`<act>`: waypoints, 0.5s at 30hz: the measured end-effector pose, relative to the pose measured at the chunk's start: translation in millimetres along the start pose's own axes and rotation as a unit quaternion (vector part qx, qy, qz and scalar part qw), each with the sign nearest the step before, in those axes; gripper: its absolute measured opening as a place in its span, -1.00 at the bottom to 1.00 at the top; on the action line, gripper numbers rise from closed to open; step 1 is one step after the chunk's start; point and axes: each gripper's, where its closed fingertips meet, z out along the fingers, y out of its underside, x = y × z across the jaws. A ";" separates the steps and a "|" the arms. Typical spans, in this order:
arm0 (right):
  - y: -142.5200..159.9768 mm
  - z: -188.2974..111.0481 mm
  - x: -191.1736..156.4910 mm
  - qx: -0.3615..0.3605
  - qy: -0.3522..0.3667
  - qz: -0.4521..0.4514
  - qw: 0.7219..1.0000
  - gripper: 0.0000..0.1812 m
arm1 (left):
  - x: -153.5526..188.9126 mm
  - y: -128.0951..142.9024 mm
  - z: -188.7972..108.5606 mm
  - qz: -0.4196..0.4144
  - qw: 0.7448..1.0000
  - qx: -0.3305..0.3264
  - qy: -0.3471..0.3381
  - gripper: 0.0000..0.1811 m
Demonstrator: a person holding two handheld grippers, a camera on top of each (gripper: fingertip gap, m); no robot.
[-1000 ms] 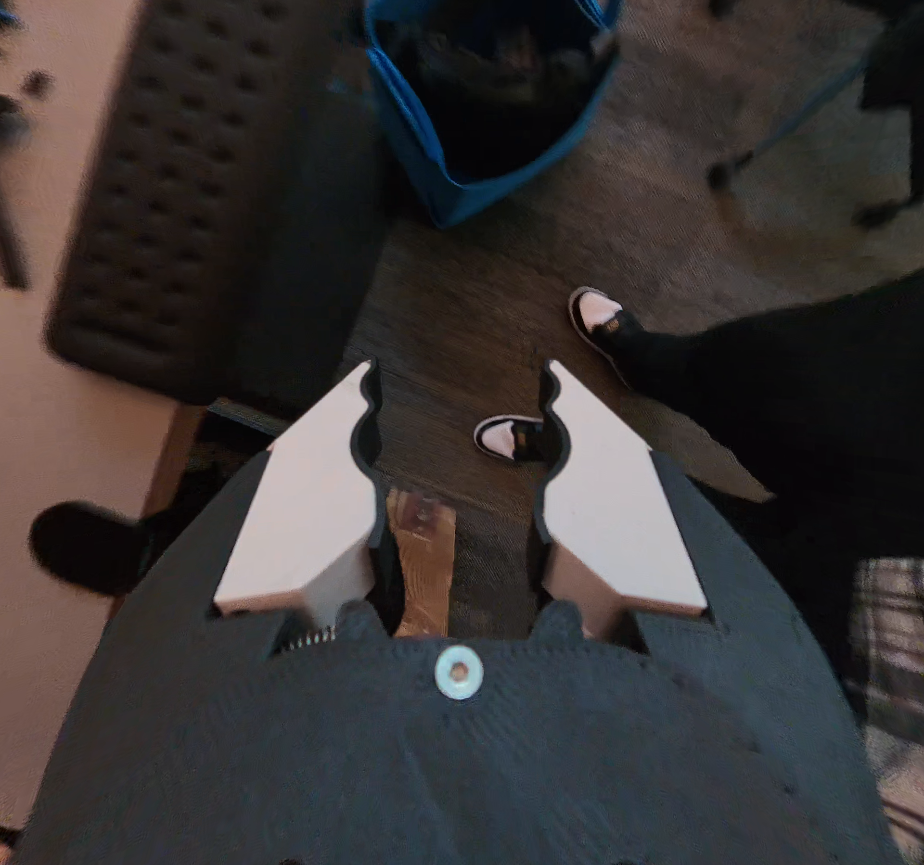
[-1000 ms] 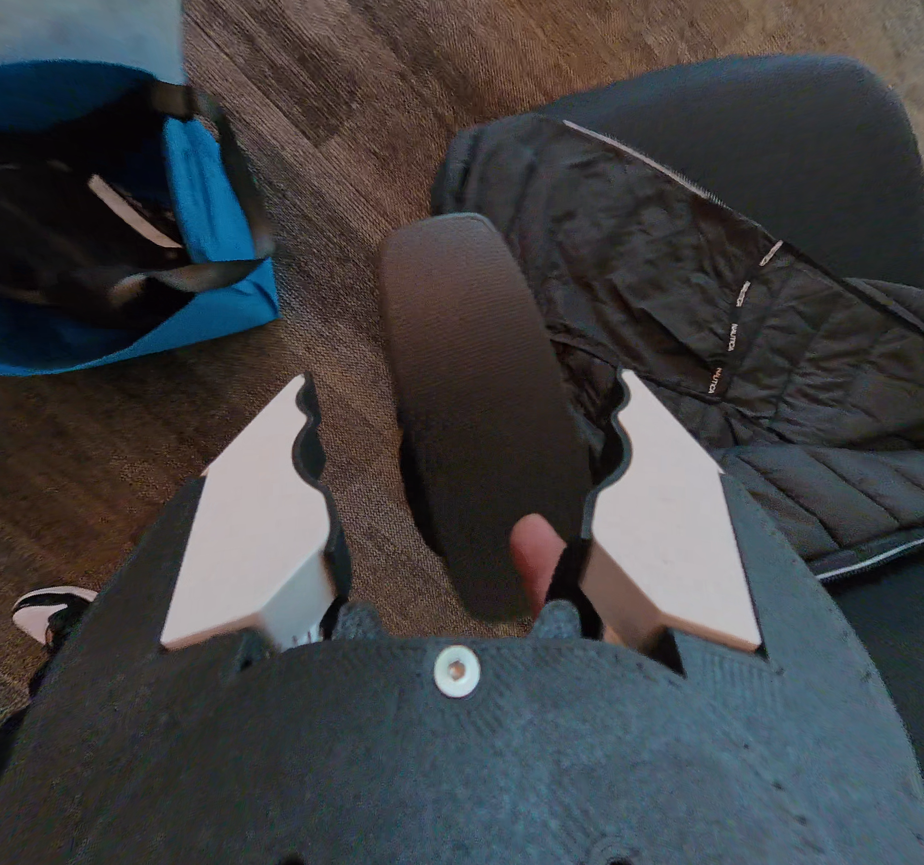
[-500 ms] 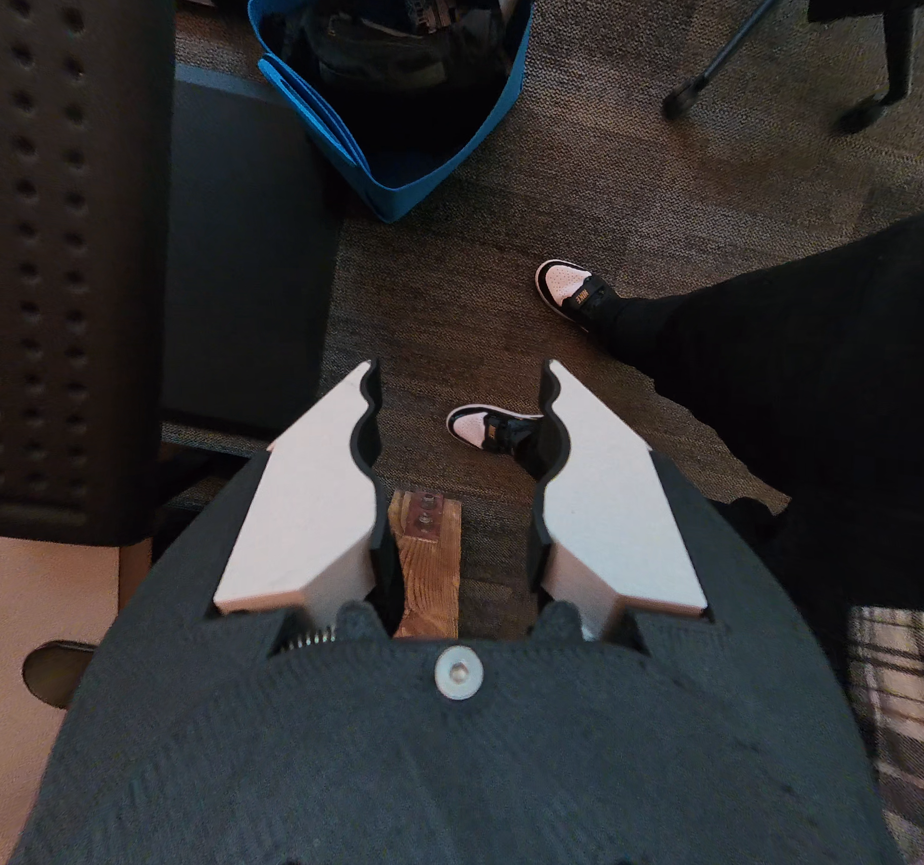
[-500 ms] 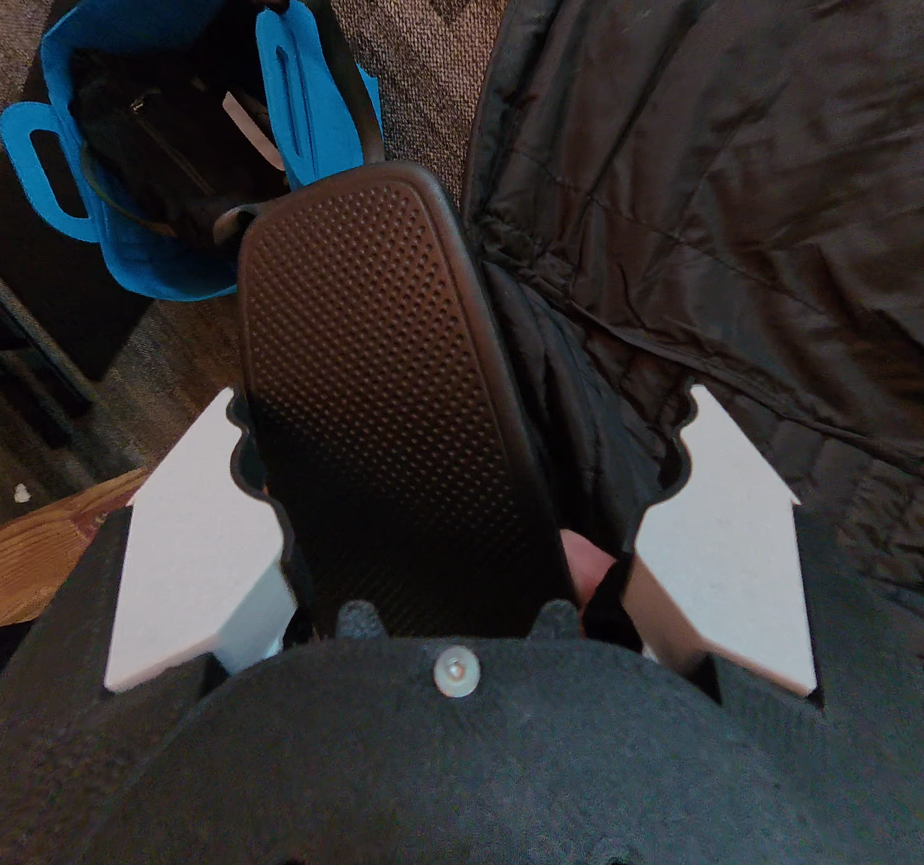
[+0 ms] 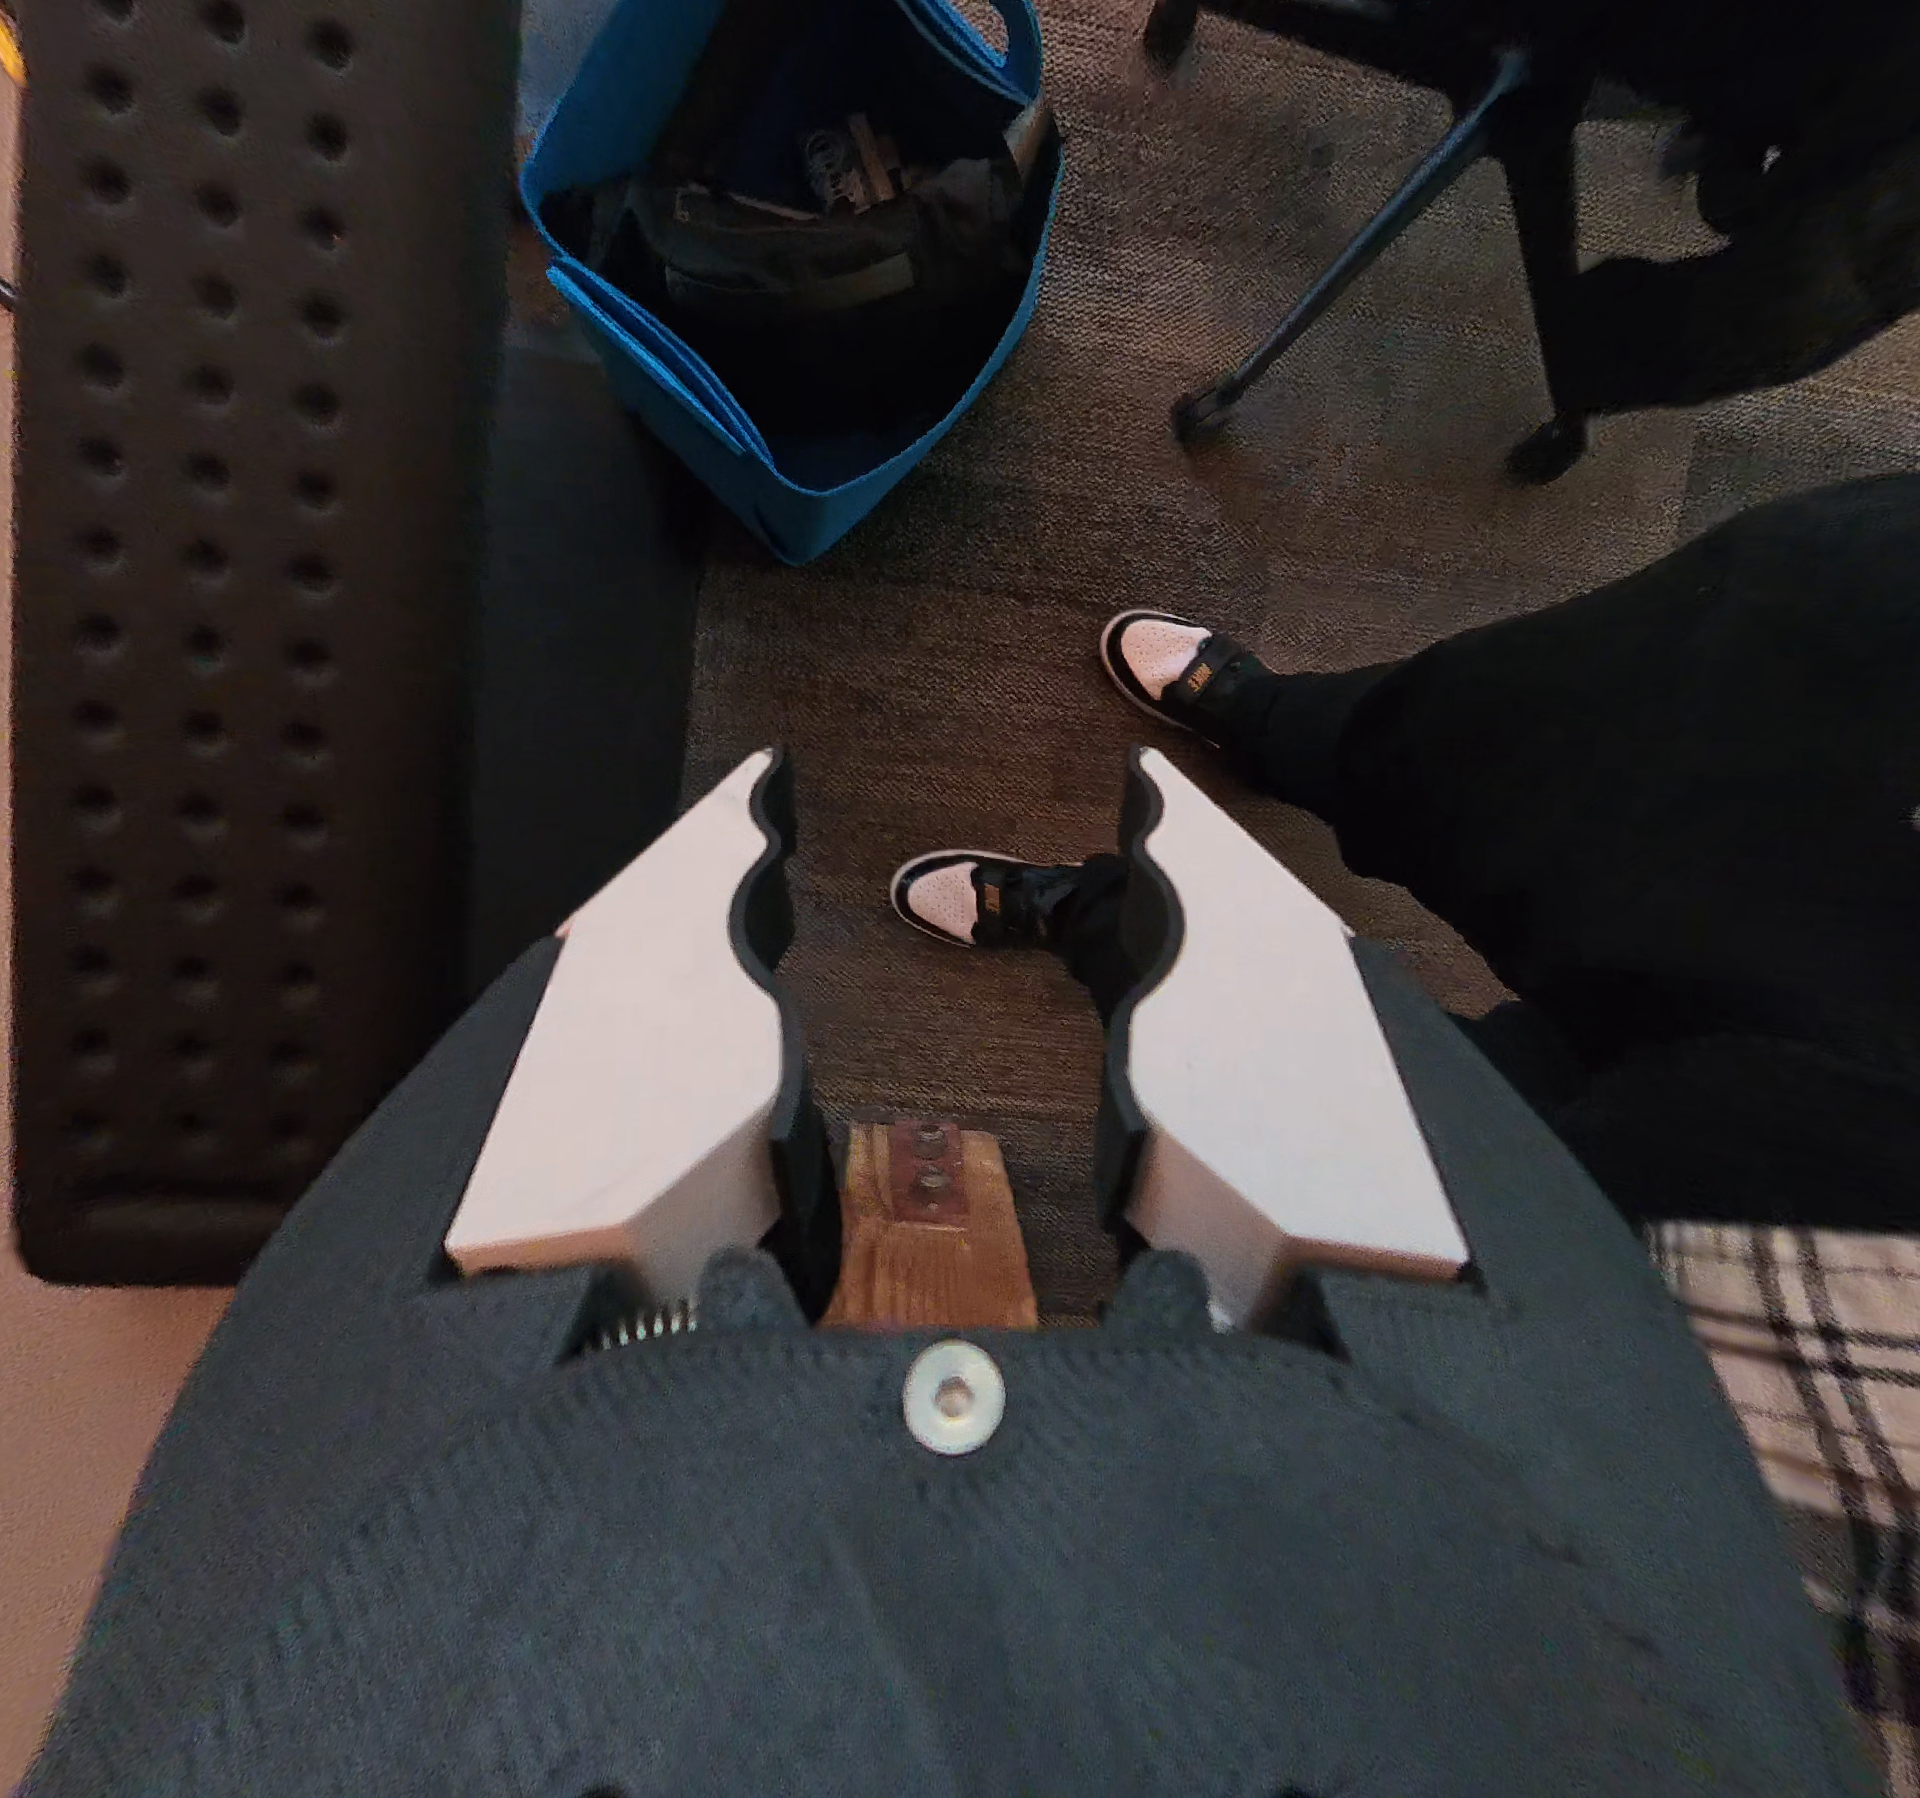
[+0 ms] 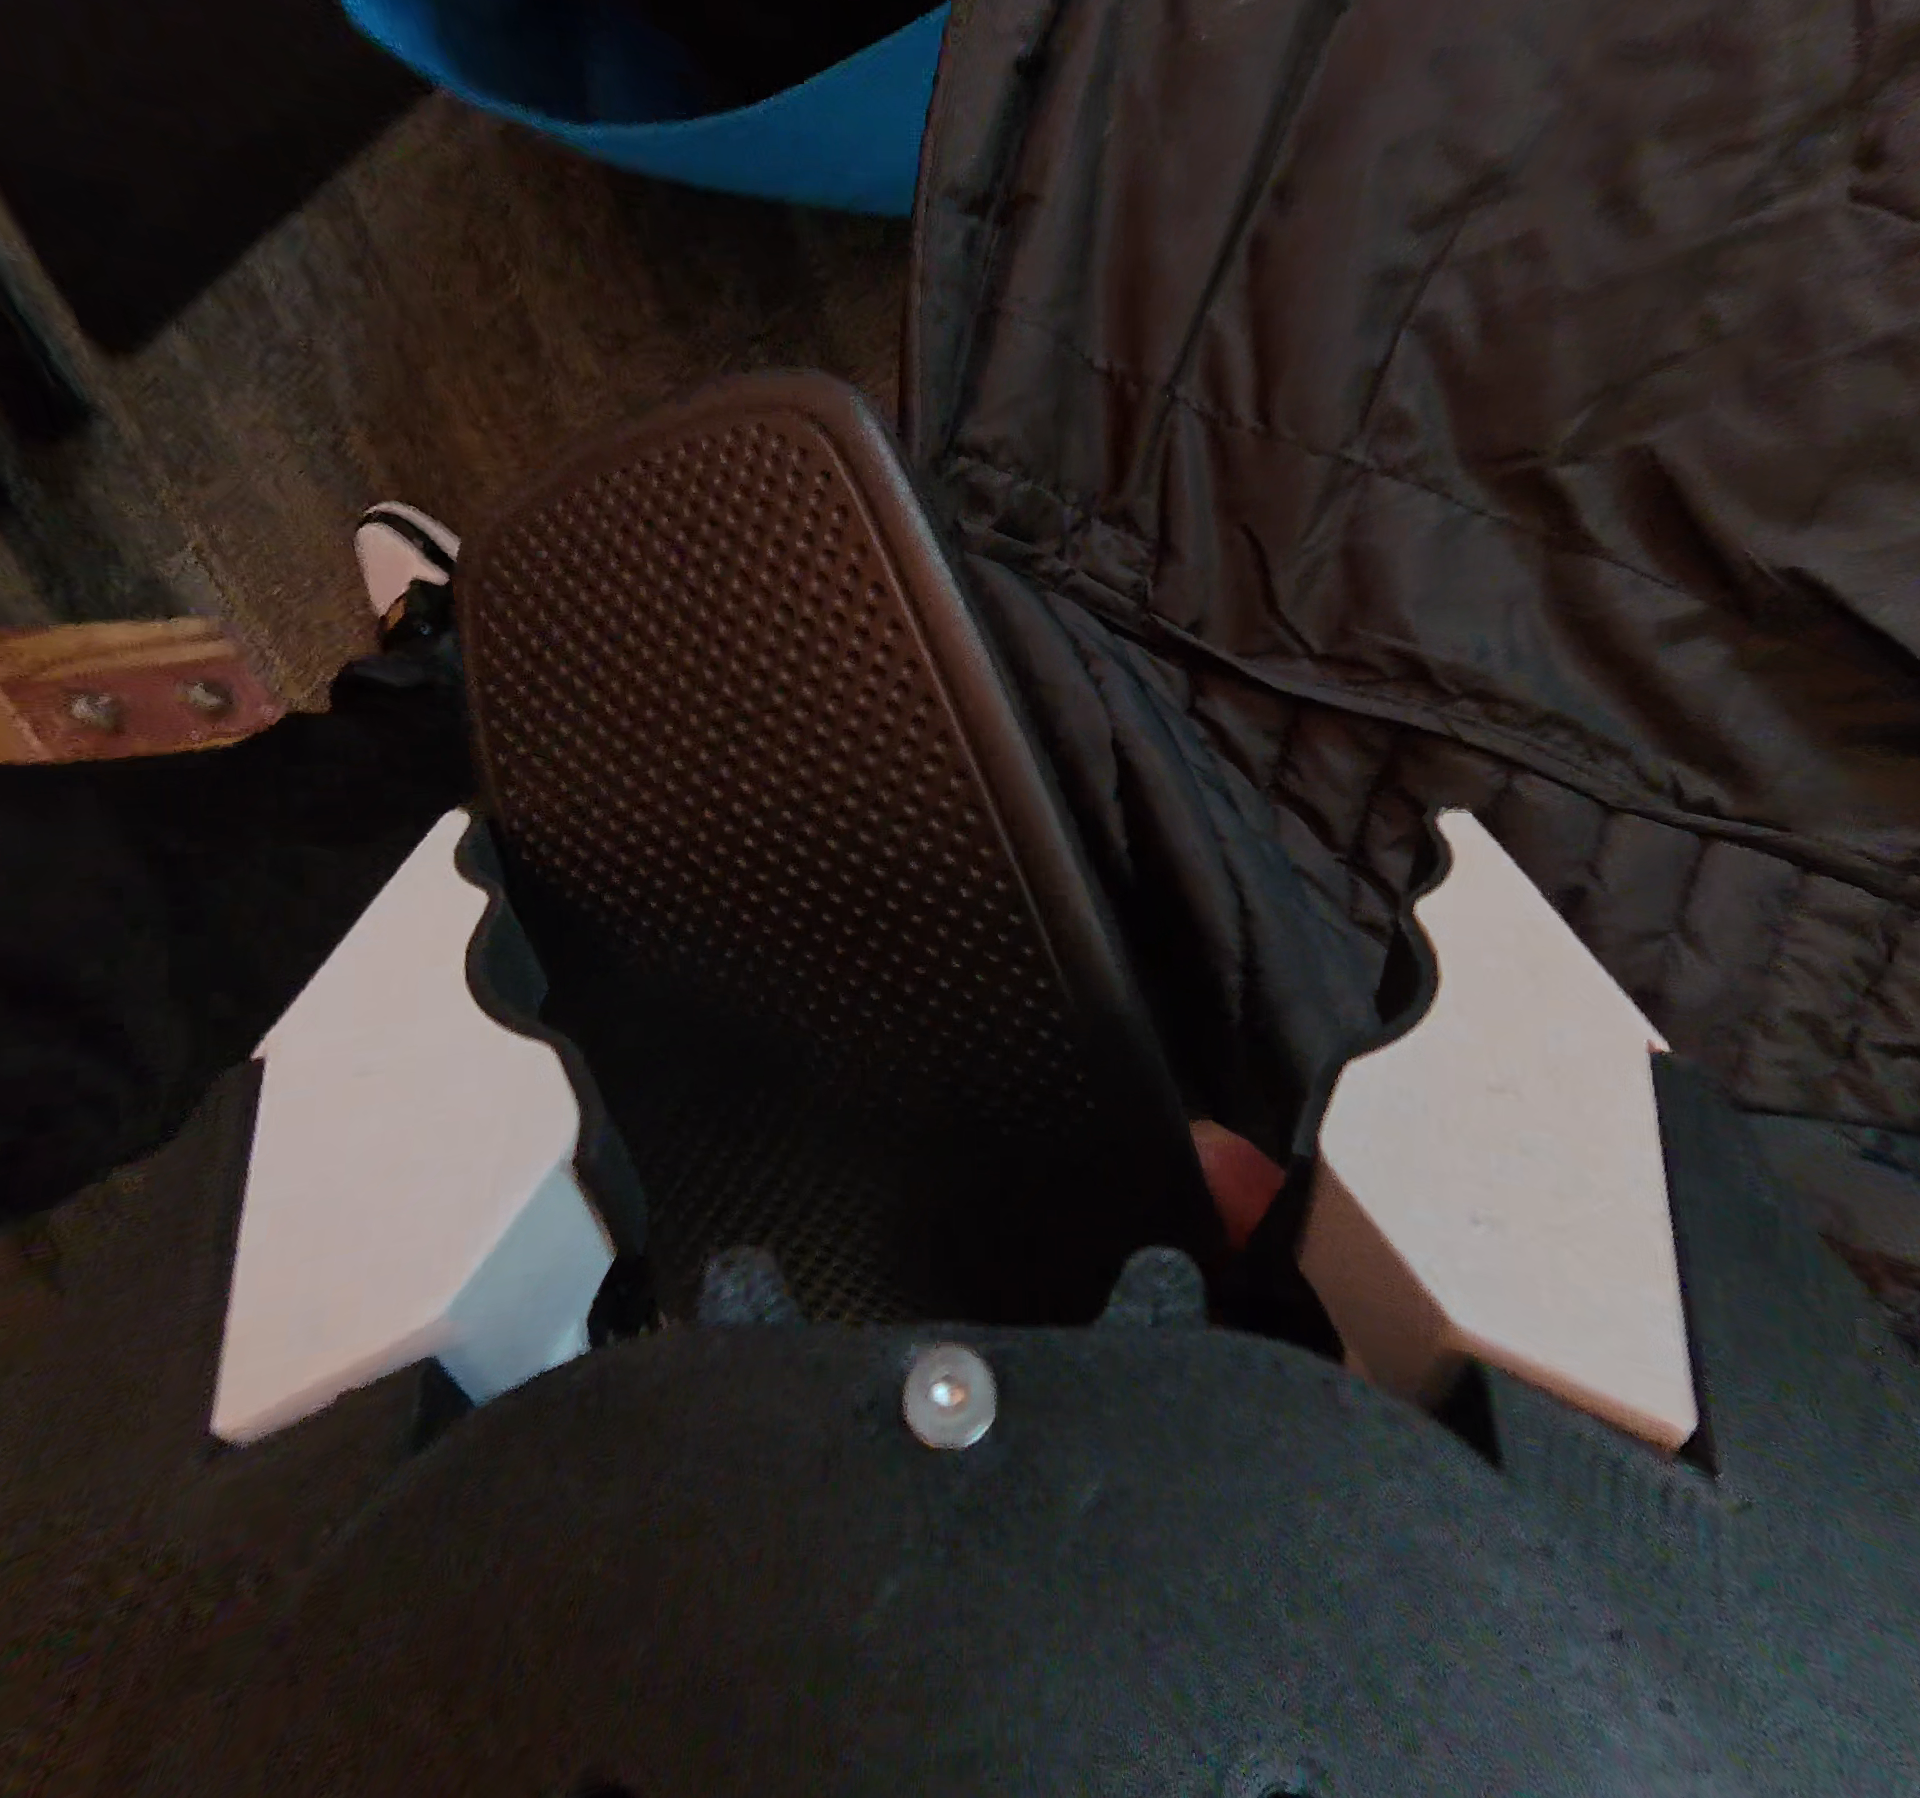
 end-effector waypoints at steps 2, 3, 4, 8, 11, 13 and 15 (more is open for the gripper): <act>10.4 8.3 -40.9 -0.012 -0.022 -0.004 1.000 0.78 | -18.3 -7.4 -3.7 0.008 1.000 0.022 -0.001 -0.33; 14.6 12.1 -61.5 -0.017 -0.030 -0.005 0.999 0.78 | -27.6 -11.2 -6.3 0.009 0.999 0.032 -0.002 -0.33; 18.9 15.9 -82.3 -0.022 -0.035 -0.007 0.999 0.78 | -37.7 -15.0 -9.3 0.009 0.999 0.044 -0.006 -0.33; 50.5 27.6 -168.7 -0.062 -0.062 -0.015 0.996 0.78 | -78.3 -31.0 -22.4 0.000 0.995 0.094 -0.022 -0.34; 88.1 32.0 -236.4 -0.114 -0.088 -0.029 0.989 0.78 | -107.4 -40.1 -31.5 -0.016 0.991 0.128 -0.040 -0.34; 118.1 35.1 -282.5 -0.158 -0.109 -0.046 0.980 0.77 | -121.3 -42.6 -37.9 -0.028 0.988 0.144 -0.048 -0.34; 151.4 35.6 -327.6 -0.215 -0.135 -0.059 0.965 0.76 | -129.0 -42.2 -41.8 -0.035 0.987 0.151 -0.048 -0.34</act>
